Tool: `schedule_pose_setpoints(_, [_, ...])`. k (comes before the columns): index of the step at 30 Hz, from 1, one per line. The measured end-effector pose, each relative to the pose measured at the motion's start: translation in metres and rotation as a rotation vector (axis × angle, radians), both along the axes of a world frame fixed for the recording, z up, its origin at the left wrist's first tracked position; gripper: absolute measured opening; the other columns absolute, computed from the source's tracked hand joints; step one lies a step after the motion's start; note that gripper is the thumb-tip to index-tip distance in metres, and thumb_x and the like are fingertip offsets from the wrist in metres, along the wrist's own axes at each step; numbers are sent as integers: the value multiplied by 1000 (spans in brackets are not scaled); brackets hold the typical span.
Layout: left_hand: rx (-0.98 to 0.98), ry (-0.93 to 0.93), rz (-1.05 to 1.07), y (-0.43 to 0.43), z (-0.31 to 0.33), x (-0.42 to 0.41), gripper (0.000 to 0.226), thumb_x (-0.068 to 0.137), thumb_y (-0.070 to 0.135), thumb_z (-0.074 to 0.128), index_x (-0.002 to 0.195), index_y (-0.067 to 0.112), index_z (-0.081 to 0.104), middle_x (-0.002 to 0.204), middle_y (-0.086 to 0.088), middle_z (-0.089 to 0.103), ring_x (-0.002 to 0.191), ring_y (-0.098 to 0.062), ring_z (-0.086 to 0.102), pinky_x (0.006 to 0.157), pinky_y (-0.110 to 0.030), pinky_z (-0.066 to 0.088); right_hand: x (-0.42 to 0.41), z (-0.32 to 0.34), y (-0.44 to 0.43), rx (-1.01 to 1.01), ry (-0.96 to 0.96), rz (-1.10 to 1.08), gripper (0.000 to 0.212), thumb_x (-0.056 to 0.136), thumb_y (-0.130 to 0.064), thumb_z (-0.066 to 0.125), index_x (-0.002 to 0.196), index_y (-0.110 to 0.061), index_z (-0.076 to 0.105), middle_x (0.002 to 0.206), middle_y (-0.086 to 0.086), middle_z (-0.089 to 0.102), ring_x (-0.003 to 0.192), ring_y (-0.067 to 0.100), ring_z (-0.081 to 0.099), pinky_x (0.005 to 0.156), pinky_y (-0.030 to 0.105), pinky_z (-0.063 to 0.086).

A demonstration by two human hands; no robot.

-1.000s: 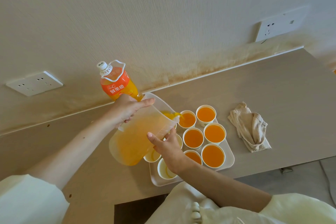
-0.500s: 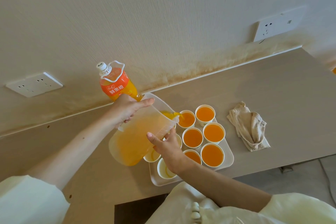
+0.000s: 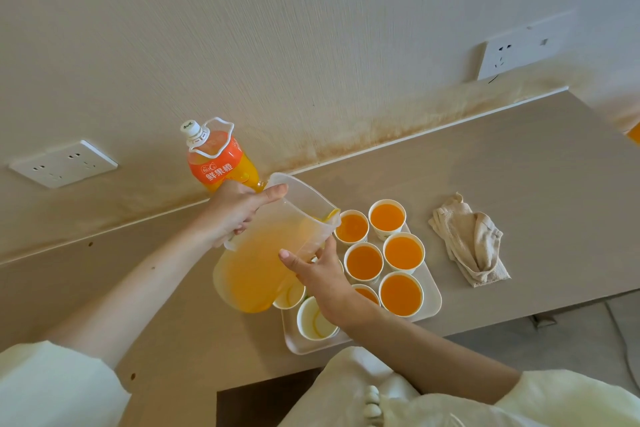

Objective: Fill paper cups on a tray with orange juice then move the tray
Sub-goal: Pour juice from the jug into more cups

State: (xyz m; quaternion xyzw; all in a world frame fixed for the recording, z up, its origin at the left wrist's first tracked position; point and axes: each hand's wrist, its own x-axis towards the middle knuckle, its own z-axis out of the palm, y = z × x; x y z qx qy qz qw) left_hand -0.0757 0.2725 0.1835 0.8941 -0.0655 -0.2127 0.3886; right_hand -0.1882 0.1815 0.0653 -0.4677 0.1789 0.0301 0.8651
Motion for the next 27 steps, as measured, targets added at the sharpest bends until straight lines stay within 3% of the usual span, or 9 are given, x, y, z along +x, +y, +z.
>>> schedule_pose_setpoints(4, [-63, -7, 8, 4, -1, -1, 64, 55, 68, 72, 52, 17, 33, 41, 2, 27, 36, -12, 23, 45, -24, 23, 1, 2, -4, -43, -19, -30, 79, 74, -17, 83, 131, -32, 30, 127, -1, 56, 117, 17, 57, 99, 38, 51])
schedule_pose_setpoints(9, [-174, -26, 39, 12, -1, -3, 65, 54, 67, 74, 55, 14, 37, 44, 0, 28, 35, -12, 24, 44, -22, 23, 1, 8, -5, -85, -28, -57, 88, 73, -15, 83, 134, -33, 22, 122, -11, 54, 106, 5, 57, 80, 17, 53])
schedule_pose_setpoints(14, [-195, -41, 101, 22, 6, -11, 60, 64, 58, 75, 54, 15, 34, 43, 2, 26, 36, -11, 22, 42, -21, 23, 0, 14, 0, -117, -27, -29, 80, 74, -12, 82, 127, -31, 25, 115, -14, 55, 108, 7, 58, 78, 14, 52])
schedule_pose_setpoints(18, [-161, -53, 153, 34, 7, -16, 54, 66, 54, 69, 53, 15, 35, 41, 4, 26, 36, -11, 22, 43, -22, 22, 2, 11, 11, -80, -21, 22, 83, 72, -8, 84, 133, -25, 30, 128, 1, 57, 114, 11, 58, 96, 31, 52])
schedule_pose_setpoints(22, [-113, -62, 210, 46, -1, -18, 63, 65, 60, 77, 49, 18, 32, 42, 2, 26, 36, -13, 22, 46, -25, 22, 2, 4, 21, -39, -13, 83, 78, 72, -8, 84, 128, -27, 34, 127, -1, 57, 116, 14, 57, 98, 33, 51])
schedule_pose_setpoints(27, [-27, -64, 251, 58, -9, -20, 67, 59, 70, 74, 43, 24, 28, 45, 0, 27, 37, -15, 22, 44, -23, 19, 2, -8, 36, 19, -8, 127, 102, 56, -25, 91, 141, -18, 34, 131, 6, 58, 119, 19, 59, 99, 40, 51])
